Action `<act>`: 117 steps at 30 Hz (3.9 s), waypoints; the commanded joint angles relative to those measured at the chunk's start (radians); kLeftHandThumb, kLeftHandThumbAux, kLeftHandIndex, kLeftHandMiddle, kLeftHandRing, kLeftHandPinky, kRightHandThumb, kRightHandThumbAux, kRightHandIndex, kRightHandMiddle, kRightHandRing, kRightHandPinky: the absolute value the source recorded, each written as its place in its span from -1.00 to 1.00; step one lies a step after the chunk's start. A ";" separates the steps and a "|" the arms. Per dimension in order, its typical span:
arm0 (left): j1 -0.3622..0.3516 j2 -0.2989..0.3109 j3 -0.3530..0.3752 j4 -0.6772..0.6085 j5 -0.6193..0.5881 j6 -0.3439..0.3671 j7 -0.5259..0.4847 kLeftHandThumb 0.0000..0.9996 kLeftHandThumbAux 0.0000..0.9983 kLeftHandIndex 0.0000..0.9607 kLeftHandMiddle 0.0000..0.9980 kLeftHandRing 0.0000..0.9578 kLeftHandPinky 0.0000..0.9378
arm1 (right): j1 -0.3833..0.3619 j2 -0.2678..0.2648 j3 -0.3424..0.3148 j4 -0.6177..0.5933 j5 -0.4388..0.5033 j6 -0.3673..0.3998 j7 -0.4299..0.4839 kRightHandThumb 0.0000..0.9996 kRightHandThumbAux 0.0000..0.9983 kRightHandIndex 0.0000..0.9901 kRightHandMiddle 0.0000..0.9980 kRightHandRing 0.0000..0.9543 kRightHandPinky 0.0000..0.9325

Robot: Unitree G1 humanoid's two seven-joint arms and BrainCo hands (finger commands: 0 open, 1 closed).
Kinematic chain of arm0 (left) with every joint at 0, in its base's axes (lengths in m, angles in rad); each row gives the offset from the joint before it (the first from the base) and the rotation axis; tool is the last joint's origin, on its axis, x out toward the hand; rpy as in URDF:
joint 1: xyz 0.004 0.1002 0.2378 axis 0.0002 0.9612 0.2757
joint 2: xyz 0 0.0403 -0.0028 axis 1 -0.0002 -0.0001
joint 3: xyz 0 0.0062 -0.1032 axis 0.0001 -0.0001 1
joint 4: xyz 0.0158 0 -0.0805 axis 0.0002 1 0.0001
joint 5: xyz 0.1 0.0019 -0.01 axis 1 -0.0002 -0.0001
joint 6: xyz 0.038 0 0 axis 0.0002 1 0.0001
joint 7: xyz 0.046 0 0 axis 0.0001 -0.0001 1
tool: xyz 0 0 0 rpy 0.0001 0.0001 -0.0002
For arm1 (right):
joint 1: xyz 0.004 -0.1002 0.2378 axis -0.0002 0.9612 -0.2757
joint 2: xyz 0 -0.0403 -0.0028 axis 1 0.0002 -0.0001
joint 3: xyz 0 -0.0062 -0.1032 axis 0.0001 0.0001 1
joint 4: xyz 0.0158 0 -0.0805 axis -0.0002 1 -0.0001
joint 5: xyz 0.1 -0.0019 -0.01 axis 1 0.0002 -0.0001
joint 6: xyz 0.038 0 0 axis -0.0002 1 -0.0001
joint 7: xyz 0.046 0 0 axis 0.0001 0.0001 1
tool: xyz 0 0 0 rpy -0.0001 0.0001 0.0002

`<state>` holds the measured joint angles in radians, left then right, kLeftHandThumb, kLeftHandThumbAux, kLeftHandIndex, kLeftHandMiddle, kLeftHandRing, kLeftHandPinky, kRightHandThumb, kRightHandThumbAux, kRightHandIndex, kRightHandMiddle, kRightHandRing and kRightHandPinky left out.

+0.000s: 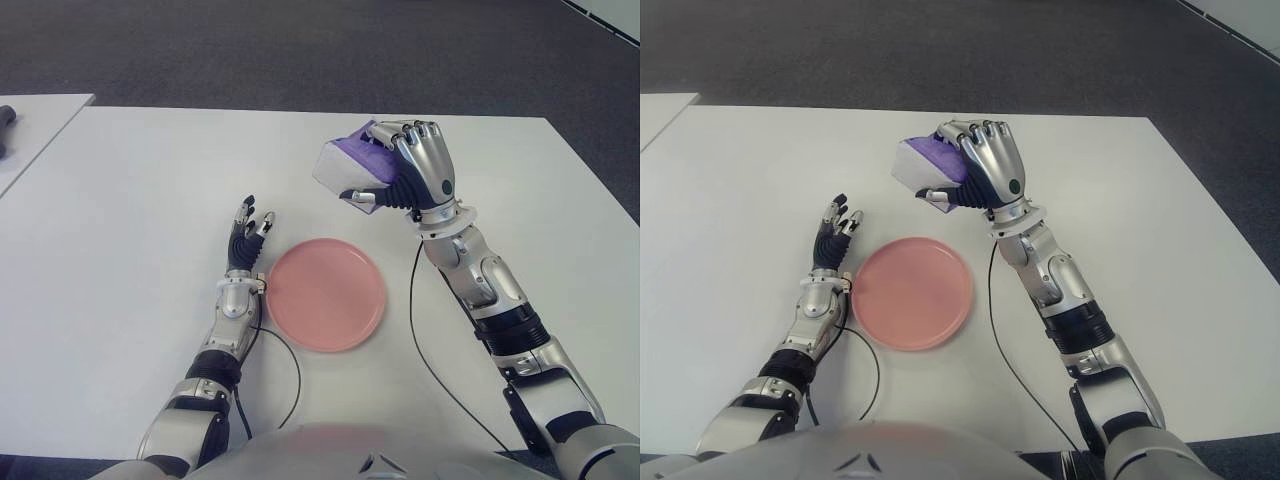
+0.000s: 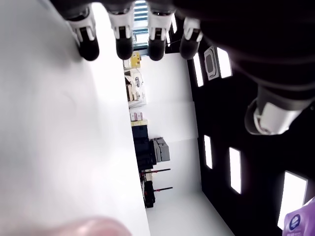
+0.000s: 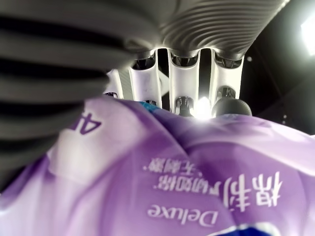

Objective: Put the tissue paper into the plate.

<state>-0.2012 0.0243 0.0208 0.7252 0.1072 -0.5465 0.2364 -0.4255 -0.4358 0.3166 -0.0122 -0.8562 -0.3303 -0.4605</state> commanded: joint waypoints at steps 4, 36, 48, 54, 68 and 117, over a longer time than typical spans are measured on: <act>0.042 -0.001 -0.006 0.002 0.007 0.029 -0.014 -1.00 -0.09 -1.00 -1.00 -1.00 -1.00 | 0.018 0.016 0.037 -0.051 0.003 -0.088 0.059 0.50 0.42 -0.11 0.75 0.83 0.86; 0.042 -0.007 -0.002 -0.004 0.020 0.072 -0.001 -1.00 -0.09 -1.00 -1.00 -1.00 -1.00 | 0.172 -0.004 0.167 -0.026 0.016 -0.287 0.384 0.48 0.43 -0.11 0.65 0.73 0.77; 0.036 0.001 -0.006 0.027 0.034 0.008 0.006 -1.00 -0.13 -1.00 -1.00 -1.00 -1.00 | 0.138 0.009 0.191 0.047 -0.089 -0.255 0.374 0.49 0.42 -0.11 0.71 0.78 0.87; 0.036 0.006 -0.006 0.030 0.035 0.002 -0.001 -1.00 -0.15 -1.00 -1.00 -1.00 -1.00 | 0.125 0.017 0.198 0.085 -0.133 -0.251 0.329 0.49 0.42 -0.11 0.70 0.78 0.84; 0.035 0.005 0.003 0.021 0.006 0.020 -0.030 -1.00 -0.12 -1.00 -1.00 -1.00 -1.00 | 0.102 0.028 0.209 0.164 -0.151 -0.225 0.276 0.49 0.42 -0.11 0.71 0.77 0.82; 0.053 0.004 0.004 -0.044 0.007 0.106 -0.027 -1.00 -0.10 -1.00 -1.00 -1.00 -1.00 | 0.111 -0.115 0.235 0.101 0.065 -0.250 0.719 -1.00 -0.42 -1.00 -1.00 -1.00 -1.00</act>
<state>-0.1747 0.0269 0.0219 0.6631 0.1193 -0.4698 0.2228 -0.3397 -0.5207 0.5293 0.0625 -0.8068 -0.5629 0.1911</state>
